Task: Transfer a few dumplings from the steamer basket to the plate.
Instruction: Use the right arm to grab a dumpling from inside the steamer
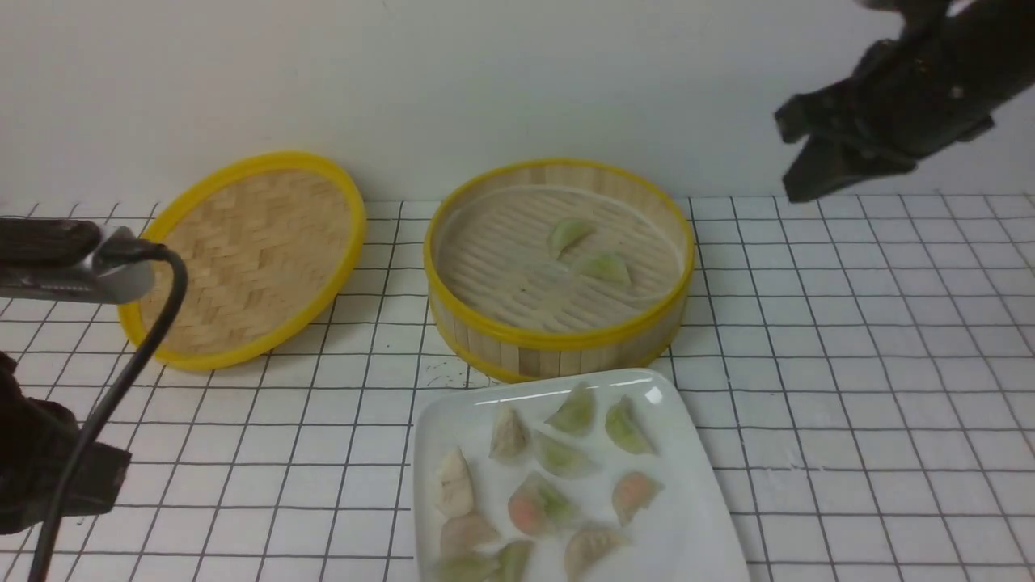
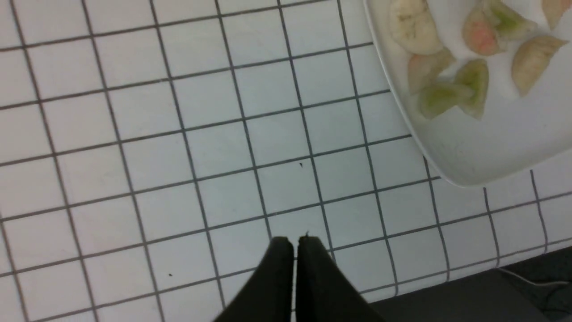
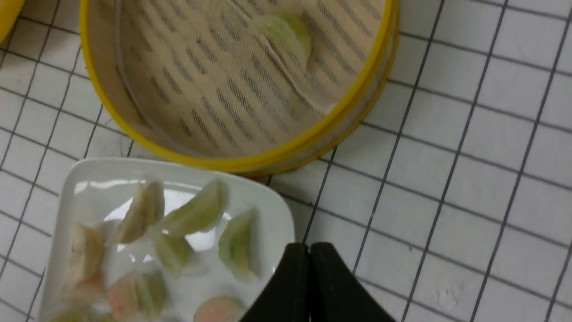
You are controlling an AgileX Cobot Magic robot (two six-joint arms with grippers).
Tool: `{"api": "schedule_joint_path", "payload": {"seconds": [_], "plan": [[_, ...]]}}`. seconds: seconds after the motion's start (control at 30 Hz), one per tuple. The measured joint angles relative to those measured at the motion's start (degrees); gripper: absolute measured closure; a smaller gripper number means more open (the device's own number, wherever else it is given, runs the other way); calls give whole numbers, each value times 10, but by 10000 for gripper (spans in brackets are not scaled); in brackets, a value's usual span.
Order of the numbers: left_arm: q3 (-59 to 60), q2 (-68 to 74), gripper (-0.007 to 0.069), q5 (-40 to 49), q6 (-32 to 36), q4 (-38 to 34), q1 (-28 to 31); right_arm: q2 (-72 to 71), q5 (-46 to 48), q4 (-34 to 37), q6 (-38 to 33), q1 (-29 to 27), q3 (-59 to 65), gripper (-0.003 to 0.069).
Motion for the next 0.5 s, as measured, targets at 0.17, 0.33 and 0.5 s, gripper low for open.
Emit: {"api": "schedule_joint_path", "payload": {"seconds": [0.17, 0.33, 0.5], "plan": [[0, -42, 631, 3, -18, 18, 0, 106, 3, -23, 9, 35, -108, 662], [0, -97, 631, 10, -28, 33, 0, 261, 3, -83, 16, 80, -255, 595], [-1, -139, 631, 12, -33, 47, 0, 330, 4, -100, 23, 104, -314, 486]]}}
